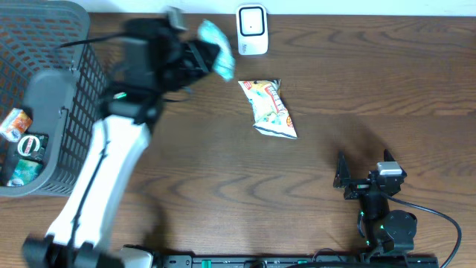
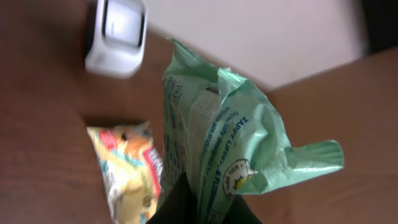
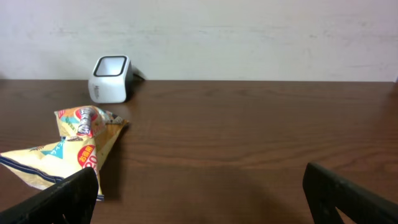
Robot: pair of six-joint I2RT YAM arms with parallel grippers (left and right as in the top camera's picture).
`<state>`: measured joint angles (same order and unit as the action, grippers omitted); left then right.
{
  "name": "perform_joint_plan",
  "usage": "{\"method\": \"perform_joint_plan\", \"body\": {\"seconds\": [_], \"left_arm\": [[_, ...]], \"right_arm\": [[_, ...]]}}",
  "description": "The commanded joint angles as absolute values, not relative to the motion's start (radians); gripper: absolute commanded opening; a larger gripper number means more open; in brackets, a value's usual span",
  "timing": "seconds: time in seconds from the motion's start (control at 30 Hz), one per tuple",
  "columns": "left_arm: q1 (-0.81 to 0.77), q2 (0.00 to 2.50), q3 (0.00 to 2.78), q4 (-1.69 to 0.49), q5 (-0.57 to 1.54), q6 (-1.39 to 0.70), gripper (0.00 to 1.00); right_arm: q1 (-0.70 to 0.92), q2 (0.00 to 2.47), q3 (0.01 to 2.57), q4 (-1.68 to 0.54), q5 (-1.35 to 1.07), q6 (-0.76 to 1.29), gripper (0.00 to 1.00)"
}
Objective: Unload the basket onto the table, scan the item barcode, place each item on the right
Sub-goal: 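Lift the green wipes pack and drop it beside the snack bag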
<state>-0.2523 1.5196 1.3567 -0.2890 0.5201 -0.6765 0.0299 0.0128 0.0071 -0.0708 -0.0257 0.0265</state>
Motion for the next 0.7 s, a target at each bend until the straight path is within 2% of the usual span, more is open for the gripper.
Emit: {"method": "perform_joint_plan", "body": {"seconds": [0.0,0.13,0.37,0.43,0.5,0.6,0.67], "left_arm": [[-0.321,1.62,1.362,-0.298,0.383,-0.603,0.07],[-0.346,1.719,1.362,-0.355,0.294,-0.557,0.08],[-0.355,1.869,1.362,-0.438,0.294,-0.508,0.08],[-0.355,1.89,1.362,-0.445,0.294,-0.508,0.22],[-0.355,1.896,1.362,-0.448,0.294,-0.496,0.44],[-0.354,1.892,1.366,-0.44,0.294,-0.457,0.67],[-0.35,1.881,1.374,-0.44,0.294,-0.428,0.73]], "right_arm": [[0.026,0.01,0.006,-0.076,-0.021,0.036,0.99],[0.026,0.01,0.006,-0.075,-0.021,0.036,0.99],[0.026,0.01,0.006,-0.076,-0.021,0.036,0.99],[0.026,0.01,0.006,-0.076,-0.021,0.036,0.99],[0.026,0.01,0.006,-0.076,-0.021,0.036,0.99],[0.026,0.01,0.006,-0.076,-0.021,0.036,0.99],[0.026,0.01,0.006,-0.076,-0.021,0.036,0.99]]}}
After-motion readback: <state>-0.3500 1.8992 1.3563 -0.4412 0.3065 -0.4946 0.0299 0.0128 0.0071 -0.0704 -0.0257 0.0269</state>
